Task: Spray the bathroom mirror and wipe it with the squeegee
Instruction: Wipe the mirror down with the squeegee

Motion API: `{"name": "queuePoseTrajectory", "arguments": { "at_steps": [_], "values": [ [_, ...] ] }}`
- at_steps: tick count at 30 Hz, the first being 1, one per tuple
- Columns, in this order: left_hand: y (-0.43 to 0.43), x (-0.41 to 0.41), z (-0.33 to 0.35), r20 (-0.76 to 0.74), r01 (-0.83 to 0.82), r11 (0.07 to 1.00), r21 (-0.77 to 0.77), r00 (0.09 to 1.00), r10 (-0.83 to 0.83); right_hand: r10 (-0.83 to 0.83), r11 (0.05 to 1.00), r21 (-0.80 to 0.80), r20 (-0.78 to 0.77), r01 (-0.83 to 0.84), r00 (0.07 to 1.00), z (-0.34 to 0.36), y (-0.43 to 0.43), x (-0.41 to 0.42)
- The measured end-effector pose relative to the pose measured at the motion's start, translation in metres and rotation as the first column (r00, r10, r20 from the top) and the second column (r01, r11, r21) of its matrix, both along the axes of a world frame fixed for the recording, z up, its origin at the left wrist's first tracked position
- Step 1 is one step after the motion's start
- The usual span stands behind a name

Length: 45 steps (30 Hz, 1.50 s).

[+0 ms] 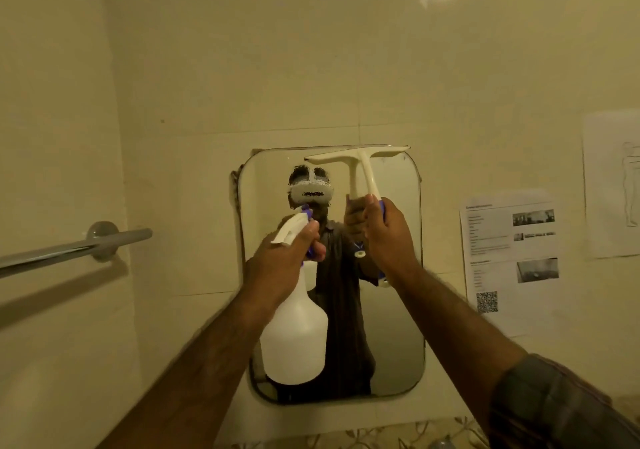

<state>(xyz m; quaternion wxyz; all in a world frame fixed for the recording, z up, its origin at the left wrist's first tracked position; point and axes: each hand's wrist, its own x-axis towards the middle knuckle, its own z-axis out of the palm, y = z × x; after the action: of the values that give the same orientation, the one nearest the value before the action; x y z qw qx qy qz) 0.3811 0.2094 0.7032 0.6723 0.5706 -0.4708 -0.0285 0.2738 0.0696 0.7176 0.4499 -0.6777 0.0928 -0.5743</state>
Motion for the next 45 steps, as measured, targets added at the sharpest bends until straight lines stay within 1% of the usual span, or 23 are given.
{"name": "queuePoseTrajectory", "arguments": {
  "at_steps": [4,8,11,13,14,17,19,21,23,27,29,31,34,37,40,43,45],
  "values": [
    [-0.019,-0.007,-0.01,0.025,-0.066,0.998,0.006,0.998,0.066,0.034,0.999,-0.015,0.028,-0.033,0.999,-0.008,-0.019,-0.013],
    [-0.031,-0.011,-0.031,-0.001,0.04,0.995,0.09,0.999,-0.04,-0.055,0.997,-0.056,0.058,0.059,0.997,-0.022,-0.036,-0.025],
    [-0.04,-0.011,-0.044,0.005,0.005,0.994,0.106,1.0,-0.006,-0.067,0.996,-0.064,0.051,0.07,0.996,-0.029,-0.045,-0.03],
    [-0.042,-0.011,-0.048,-0.117,0.046,0.985,0.164,0.993,-0.026,-0.073,0.995,-0.061,0.046,0.075,0.996,-0.03,-0.049,-0.032],
    [-0.043,-0.012,-0.051,-0.146,0.075,0.978,0.196,0.988,-0.047,-0.076,0.995,-0.061,0.043,0.078,0.996,-0.031,-0.05,-0.033],
    [-0.041,-0.013,-0.074,-0.053,0.062,0.976,0.21,0.997,-0.052,-0.069,0.995,-0.069,0.041,0.072,0.997,-0.031,-0.051,-0.037],
    [-0.036,-0.015,-0.089,-0.088,0.078,0.975,0.209,0.994,-0.061,-0.069,0.994,-0.082,0.042,0.072,0.997,-0.033,-0.052,-0.039],
    [-0.033,-0.012,-0.101,-0.061,0.021,0.978,0.208,0.998,-0.008,-0.086,0.992,-0.088,0.034,0.088,0.996,-0.037,-0.052,-0.04],
    [-0.03,-0.009,-0.109,-0.081,-0.053,0.984,0.167,0.994,0.067,-0.113,0.989,-0.095,0.025,0.115,0.993,-0.041,-0.051,-0.04],
    [-0.024,-0.009,-0.111,-0.079,-0.09,0.982,0.168,0.991,0.105,-0.144,0.983,-0.113,0.008,0.144,0.99,-0.053,-0.047,-0.043],
    [-0.022,-0.006,-0.11,-0.107,-0.116,0.981,0.155,0.985,0.134,-0.135,0.987,-0.096,-0.034,0.131,0.99,-0.073,-0.044,-0.045],
    [-0.022,-0.002,-0.112,-0.143,-0.149,0.979,0.14,0.975,0.169,-0.138,0.99,-0.061,-0.127,0.131,0.982,-0.109,-0.04,-0.045],
    [-0.018,-0.001,-0.114,-0.191,-0.141,0.982,0.128,0.968,0.164,-0.141,0.985,0.059,-0.26,0.161,0.955,-0.18,-0.029,-0.049],
    [-0.013,-0.004,-0.114,-0.173,-0.133,0.983,0.126,0.973,0.154,-0.148,0.961,0.16,-0.383,0.224,0.912,-0.244,-0.014,-0.06],
    [-0.007,-0.007,-0.113,-0.142,-0.152,0.981,0.123,0.975,0.169,-0.142,0.928,0.223,-0.525,0.297,0.839,-0.296,-0.001,-0.071],
    [-0.006,-0.01,-0.114,-0.128,-0.189,0.975,0.116,0.971,0.203,-0.101,0.885,0.305,-0.614,0.353,0.783,-0.326,0.008,-0.08],
    [-0.006,-0.016,-0.112,-0.14,-0.198,0.973,0.119,0.967,0.214,-0.066,0.87,0.341,-0.635,0.355,0.77,-0.329,0.014,-0.086]
  ]
}}
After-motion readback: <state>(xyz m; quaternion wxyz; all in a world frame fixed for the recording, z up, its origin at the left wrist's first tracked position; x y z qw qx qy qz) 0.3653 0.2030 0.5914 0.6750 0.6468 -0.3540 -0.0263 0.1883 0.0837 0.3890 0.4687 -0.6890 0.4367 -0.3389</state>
